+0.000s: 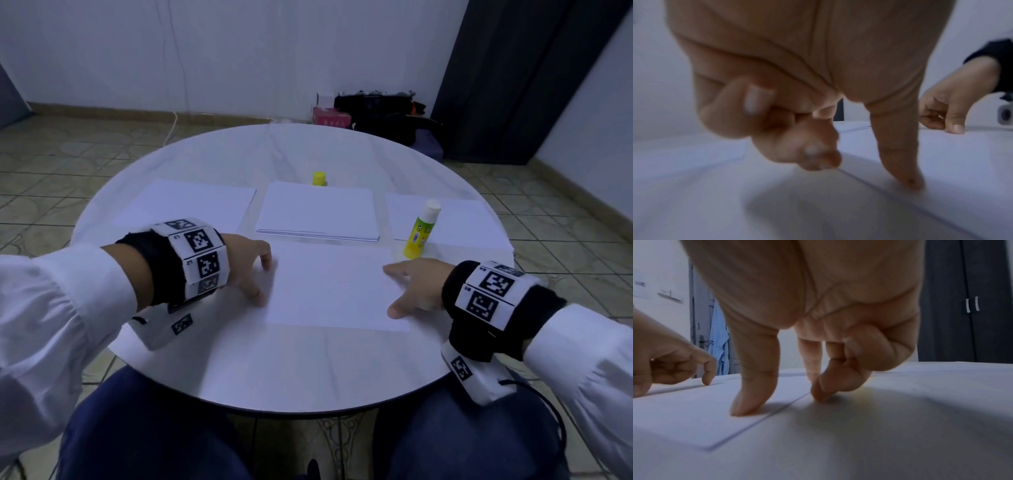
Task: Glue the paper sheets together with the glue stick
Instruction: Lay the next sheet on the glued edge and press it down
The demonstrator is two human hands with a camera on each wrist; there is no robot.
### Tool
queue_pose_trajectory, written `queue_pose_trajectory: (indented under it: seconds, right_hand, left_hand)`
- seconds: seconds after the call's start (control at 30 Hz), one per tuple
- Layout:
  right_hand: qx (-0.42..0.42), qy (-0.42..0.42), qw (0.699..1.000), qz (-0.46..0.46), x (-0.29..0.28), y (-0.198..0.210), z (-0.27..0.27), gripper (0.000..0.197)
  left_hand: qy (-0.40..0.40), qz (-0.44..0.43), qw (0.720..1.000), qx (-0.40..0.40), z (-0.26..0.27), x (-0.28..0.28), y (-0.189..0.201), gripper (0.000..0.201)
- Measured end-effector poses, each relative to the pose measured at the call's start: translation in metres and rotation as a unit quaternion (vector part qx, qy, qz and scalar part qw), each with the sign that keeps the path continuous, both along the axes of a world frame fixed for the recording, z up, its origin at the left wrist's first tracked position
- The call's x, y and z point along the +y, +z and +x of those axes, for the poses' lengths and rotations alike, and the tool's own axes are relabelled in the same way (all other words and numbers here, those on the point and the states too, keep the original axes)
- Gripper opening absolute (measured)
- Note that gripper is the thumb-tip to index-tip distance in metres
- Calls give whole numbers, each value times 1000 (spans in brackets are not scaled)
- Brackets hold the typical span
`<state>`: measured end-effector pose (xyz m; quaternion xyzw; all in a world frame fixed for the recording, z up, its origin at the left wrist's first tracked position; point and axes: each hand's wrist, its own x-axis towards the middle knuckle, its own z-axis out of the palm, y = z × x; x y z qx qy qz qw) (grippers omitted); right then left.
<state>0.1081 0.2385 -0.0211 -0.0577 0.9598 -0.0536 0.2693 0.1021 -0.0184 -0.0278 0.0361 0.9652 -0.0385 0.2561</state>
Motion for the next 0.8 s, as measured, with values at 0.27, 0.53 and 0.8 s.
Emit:
queue_pose_trajectory:
  seconds: [0.27,0.53,0.8]
  right_hand:
    - [18,36,998,40,-4,0,-8,80]
    - [12,20,1000,21,5,-8,-16,84]
    - [-3,75,992,103,-8,-6,-21,73]
  left_hand:
    - [-184,49,979,73,-19,117,-10,99]
    - [-180,6,984,14,-19,104,-22,114]
    - [-127,-53,990,-17,-12,-9,-20,137]
